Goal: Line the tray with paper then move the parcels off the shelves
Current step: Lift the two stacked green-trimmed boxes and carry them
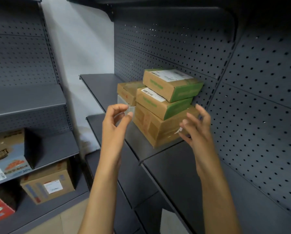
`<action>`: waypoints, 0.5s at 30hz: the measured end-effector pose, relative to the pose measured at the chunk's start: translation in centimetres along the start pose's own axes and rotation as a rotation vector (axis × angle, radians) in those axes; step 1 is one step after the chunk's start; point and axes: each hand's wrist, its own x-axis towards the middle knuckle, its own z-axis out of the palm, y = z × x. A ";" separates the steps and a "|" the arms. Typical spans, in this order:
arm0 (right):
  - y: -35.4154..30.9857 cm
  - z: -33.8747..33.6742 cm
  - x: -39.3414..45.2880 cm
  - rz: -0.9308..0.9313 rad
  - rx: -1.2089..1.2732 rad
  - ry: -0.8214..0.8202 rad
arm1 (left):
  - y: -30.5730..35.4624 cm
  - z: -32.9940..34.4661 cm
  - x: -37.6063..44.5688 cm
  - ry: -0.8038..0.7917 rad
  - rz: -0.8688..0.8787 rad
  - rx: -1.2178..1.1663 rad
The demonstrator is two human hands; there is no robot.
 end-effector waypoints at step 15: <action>1.4 9.4 7.8 -0.015 -0.009 0.319 | -2.6 0.0 14.0 -0.380 -0.137 -0.065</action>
